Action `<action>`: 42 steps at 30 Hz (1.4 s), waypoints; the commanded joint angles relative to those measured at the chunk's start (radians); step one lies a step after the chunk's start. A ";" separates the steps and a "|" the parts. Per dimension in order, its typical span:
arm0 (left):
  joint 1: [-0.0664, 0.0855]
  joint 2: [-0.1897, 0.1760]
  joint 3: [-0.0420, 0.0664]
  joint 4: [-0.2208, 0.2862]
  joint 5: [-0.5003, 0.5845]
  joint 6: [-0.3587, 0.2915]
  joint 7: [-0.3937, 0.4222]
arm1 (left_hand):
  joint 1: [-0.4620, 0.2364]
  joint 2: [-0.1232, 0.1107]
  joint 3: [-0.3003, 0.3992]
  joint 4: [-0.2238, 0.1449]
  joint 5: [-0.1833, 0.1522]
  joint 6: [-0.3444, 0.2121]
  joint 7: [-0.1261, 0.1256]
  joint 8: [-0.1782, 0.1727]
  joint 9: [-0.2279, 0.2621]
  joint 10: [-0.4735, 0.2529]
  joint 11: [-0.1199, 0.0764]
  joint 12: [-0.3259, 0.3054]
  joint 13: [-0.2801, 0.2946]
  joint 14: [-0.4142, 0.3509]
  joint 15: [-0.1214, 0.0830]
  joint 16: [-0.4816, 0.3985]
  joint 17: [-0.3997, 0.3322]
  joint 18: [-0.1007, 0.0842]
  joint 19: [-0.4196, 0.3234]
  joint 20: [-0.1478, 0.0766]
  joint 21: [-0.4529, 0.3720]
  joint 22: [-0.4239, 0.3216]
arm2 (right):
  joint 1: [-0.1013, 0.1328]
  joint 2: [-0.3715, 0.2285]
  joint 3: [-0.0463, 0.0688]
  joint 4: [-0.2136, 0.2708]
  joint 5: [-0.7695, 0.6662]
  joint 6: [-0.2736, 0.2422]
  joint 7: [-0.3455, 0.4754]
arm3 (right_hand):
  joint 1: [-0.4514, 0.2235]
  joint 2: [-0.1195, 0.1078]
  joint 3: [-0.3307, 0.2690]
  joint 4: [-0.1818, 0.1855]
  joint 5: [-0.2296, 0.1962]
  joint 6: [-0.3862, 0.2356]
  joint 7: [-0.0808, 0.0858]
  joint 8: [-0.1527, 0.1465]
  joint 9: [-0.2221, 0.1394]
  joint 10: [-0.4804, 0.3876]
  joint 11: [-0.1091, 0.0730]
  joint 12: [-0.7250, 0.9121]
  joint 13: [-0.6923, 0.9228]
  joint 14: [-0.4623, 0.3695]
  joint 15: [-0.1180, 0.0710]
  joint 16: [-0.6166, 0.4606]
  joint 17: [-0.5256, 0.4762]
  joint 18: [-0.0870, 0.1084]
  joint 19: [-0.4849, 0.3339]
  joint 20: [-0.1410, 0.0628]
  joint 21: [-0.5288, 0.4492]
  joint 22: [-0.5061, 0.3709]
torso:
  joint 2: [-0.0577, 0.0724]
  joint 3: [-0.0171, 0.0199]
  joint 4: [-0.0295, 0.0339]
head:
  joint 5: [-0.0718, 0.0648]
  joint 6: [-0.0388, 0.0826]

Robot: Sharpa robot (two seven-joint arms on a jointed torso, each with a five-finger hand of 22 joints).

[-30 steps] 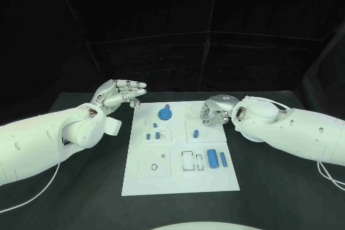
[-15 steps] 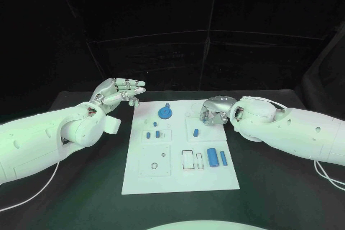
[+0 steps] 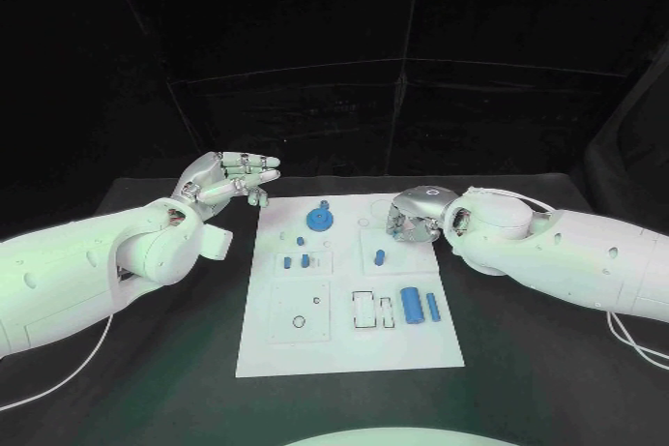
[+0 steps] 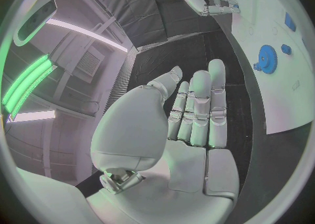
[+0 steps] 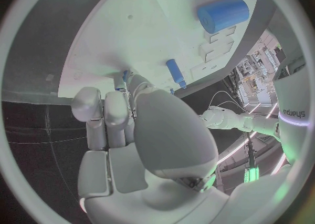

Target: Assemble the parts on the task board

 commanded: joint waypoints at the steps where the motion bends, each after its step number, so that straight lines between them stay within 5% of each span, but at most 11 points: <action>1: 0.001 -0.003 0.001 0.002 0.006 -0.003 0.011 | 0.001 0.008 -0.003 0.001 0.000 -0.001 0.005 0.002 -0.001 -0.006 -0.001 0.006 -0.001 -0.006 0.002 -0.005 -0.002 0.006 -0.005 -0.002 -0.003 -0.002 | 0.001 -0.007 0.000 0.014 -0.012 -0.067 -0.010 | -0.031 -0.022 0.064 -0.014 -0.007 0.011 0.002 -0.004 0.001 0.011 0.002 0.001 -0.006 0.018 -0.005 0.009 0.005 -0.007 0.011 -0.001 0.010 0.011 | 0.002 0.0004 0.0003 | -0.001 0.004; 7: 0.001 -0.006 0.001 0.001 0.006 -0.006 0.010 | 0.001 0.008 -0.002 0.001 0.000 -0.001 0.005 0.002 -0.001 -0.007 0.000 0.006 -0.001 -0.006 0.002 -0.005 -0.002 0.006 -0.005 -0.002 -0.003 -0.002 | 0.001 -0.028 0.001 0.044 0.019 -0.112 -0.005 | -0.076 -0.053 0.145 -0.039 -0.007 0.011 0.004 -0.006 0.000 0.013 0.000 -0.002 -0.009 0.017 -0.004 0.014 0.006 -0.008 0.010 0.001 0.017 0.019 | 0.000 -0.0001 0.0000 | -0.001 0.003; 23: 0.001 -0.006 0.001 0.002 0.006 -0.014 0.014 | 0.002 0.009 -0.002 0.000 0.000 -0.002 0.005 0.002 -0.001 -0.009 0.000 0.006 -0.001 -0.007 0.003 -0.005 -0.003 0.006 -0.005 -0.002 -0.004 -0.003 | 0.003 -0.088 0.002 0.142 0.177 -0.234 0.025 | -0.124 -0.078 0.226 -0.079 0.012 0.007 0.008 -0.006 0.001 0.011 0.003 -0.005 -0.010 0.017 -0.001 0.024 0.011 -0.008 0.011 0.003 0.025 0.028 | -0.001 -0.0016 0.0009 | -0.001 0.008; 33: 0.001 -0.003 0.001 0.009 0.006 -0.017 0.016 | 0.003 0.009 -0.002 0.000 0.000 -0.002 0.005 0.002 -0.001 -0.010 0.000 0.006 -0.001 -0.007 0.003 -0.005 -0.004 0.006 -0.005 -0.002 -0.005 -0.003 | 0.002 -0.042 0.002 0.237 0.243 -0.263 0.082 | -0.135 -0.083 0.240 -0.090 0.021 0.004 0.010 -0.007 0.000 0.007 0.005 -0.007 -0.010 0.018 0.000 0.027 0.013 -0.009 0.011 0.004 0.027 0.029 | 0.000 -0.0020 0.0019 | 0.024 0.005; 41: 0.001 0.001 0.001 0.016 0.006 -0.018 0.017 | 0.003 0.009 -0.002 0.000 0.000 -0.002 0.005 0.002 -0.001 -0.011 0.000 0.006 -0.001 -0.007 0.003 -0.005 -0.004 0.006 -0.004 -0.002 -0.005 -0.004 | -0.023 0.020 0.001 0.242 0.208 -0.250 0.104 | -0.140 -0.085 0.244 -0.093 0.024 0.003 0.011 -0.007 0.000 0.006 0.006 -0.007 -0.010 0.018 0.001 0.028 0.014 -0.009 0.011 0.005 0.028 0.031 | -0.001 -0.0055 0.0011 | 0.050 -0.008; 42: 0.001 0.002 0.001 0.017 0.006 -0.018 0.017 | 0.003 0.009 -0.002 0.000 0.000 -0.002 0.005 0.002 -0.001 -0.011 0.000 0.006 -0.001 -0.007 0.003 -0.005 -0.004 0.006 -0.004 -0.002 -0.005 -0.004 | -0.030 0.029 0.000 0.239 0.202 -0.245 0.105 | -0.141 -0.085 0.244 -0.093 0.025 0.002 0.011 -0.007 0.000 0.006 0.006 -0.007 -0.010 0.018 0.001 0.028 0.014 -0.009 0.011 0.005 0.028 0.031 | -0.001 -0.0037 -0.0003 | 0.054 -0.008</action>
